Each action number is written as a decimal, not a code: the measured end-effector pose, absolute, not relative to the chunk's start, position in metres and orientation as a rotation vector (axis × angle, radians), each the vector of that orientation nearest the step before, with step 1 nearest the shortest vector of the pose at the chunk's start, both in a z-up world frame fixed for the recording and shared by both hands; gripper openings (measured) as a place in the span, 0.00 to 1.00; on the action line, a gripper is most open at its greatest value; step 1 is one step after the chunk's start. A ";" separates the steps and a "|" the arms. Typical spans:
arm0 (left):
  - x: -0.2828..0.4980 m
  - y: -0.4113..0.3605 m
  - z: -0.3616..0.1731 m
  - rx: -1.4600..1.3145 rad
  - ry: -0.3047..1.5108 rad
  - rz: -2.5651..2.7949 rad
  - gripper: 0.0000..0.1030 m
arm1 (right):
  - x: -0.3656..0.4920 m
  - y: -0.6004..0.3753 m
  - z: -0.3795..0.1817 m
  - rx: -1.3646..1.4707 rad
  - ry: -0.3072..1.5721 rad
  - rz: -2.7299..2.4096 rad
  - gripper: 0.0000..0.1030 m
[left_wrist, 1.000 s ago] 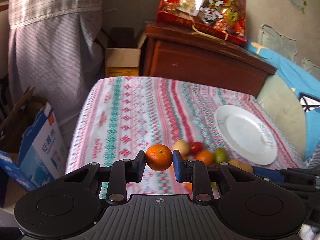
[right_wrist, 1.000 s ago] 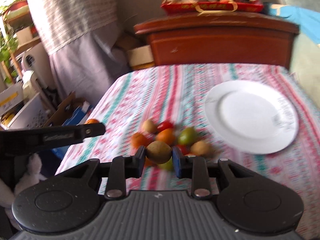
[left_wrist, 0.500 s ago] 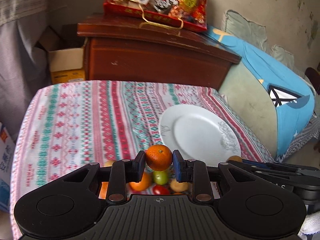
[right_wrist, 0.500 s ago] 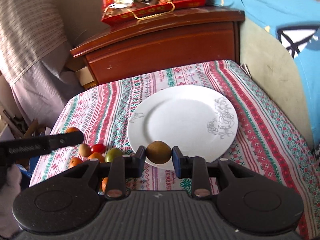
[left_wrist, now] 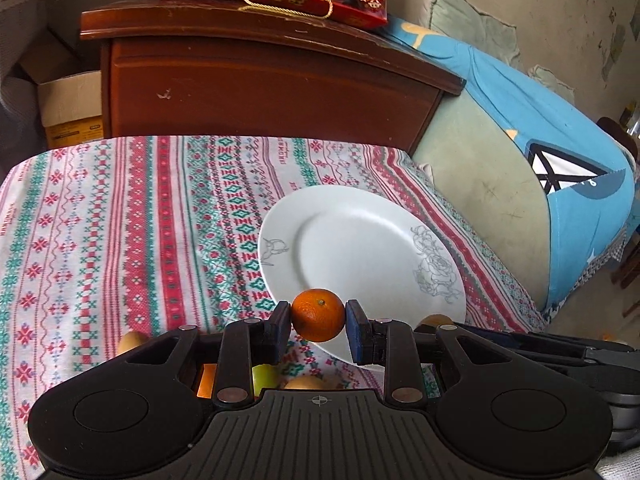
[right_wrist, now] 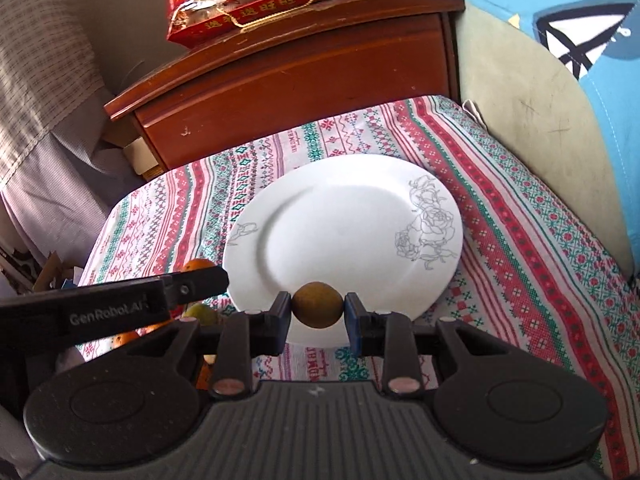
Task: Organize fruits
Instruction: 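Carry the kiwi and mandarin in both grippers over the white plate, then open both grippers to drop the kiwi and mandarin onto the plate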
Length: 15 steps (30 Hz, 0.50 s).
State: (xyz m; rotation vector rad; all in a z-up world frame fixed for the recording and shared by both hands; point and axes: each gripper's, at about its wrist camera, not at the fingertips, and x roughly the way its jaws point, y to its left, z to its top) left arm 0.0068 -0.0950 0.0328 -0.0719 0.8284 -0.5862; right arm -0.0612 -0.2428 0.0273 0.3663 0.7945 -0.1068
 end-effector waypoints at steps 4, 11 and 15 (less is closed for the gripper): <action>0.013 -0.101 0.027 -0.069 0.848 -0.586 0.26 | -0.058 -0.244 0.024 0.371 0.805 -0.120 0.28; 0.015 -0.109 0.032 -0.059 0.814 -0.590 0.28 | -0.055 -0.248 0.024 0.381 0.784 -0.138 0.31; 0.017 -0.106 0.035 -0.065 0.827 -0.568 0.29 | -0.055 -0.250 0.026 0.390 0.779 -0.138 0.31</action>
